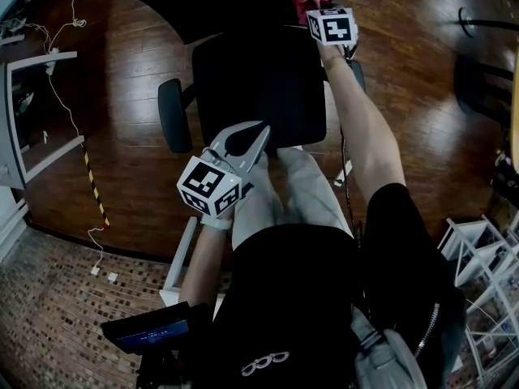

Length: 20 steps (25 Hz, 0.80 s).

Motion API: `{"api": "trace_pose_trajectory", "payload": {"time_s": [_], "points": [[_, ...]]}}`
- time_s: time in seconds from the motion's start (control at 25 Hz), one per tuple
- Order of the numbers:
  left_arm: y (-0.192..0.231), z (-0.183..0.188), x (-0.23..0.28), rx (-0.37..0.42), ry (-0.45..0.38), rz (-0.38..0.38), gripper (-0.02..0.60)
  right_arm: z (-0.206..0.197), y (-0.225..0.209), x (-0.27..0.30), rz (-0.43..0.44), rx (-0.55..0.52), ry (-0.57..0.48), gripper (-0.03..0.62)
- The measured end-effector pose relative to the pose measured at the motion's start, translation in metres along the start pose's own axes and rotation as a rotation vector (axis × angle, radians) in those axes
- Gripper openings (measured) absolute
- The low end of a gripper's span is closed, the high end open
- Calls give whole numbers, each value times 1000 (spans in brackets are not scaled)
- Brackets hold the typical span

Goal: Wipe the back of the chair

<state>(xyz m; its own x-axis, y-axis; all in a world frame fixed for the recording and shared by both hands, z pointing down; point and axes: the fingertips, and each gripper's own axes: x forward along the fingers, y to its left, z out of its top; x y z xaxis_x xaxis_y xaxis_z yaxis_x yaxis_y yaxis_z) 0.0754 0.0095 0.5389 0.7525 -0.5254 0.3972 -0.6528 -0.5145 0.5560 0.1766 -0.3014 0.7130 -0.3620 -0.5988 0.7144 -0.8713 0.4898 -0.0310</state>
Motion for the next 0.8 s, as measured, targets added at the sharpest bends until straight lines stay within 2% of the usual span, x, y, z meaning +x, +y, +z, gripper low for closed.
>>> {"api": "trace_pose_trajectory", "payload": {"time_s": [0.44,0.56,0.8], "points": [[-6,-23,-6,-29,-8,-6,-6,-41,-65,-32,-192,171,12,41],[4,-28,-21,-36,-14,6,-6,-43,-50,-23,-187,157,28,41],[28,-40,-55,-69,-26,51,-6,-36,13,3,-124,71,47,41]]}}
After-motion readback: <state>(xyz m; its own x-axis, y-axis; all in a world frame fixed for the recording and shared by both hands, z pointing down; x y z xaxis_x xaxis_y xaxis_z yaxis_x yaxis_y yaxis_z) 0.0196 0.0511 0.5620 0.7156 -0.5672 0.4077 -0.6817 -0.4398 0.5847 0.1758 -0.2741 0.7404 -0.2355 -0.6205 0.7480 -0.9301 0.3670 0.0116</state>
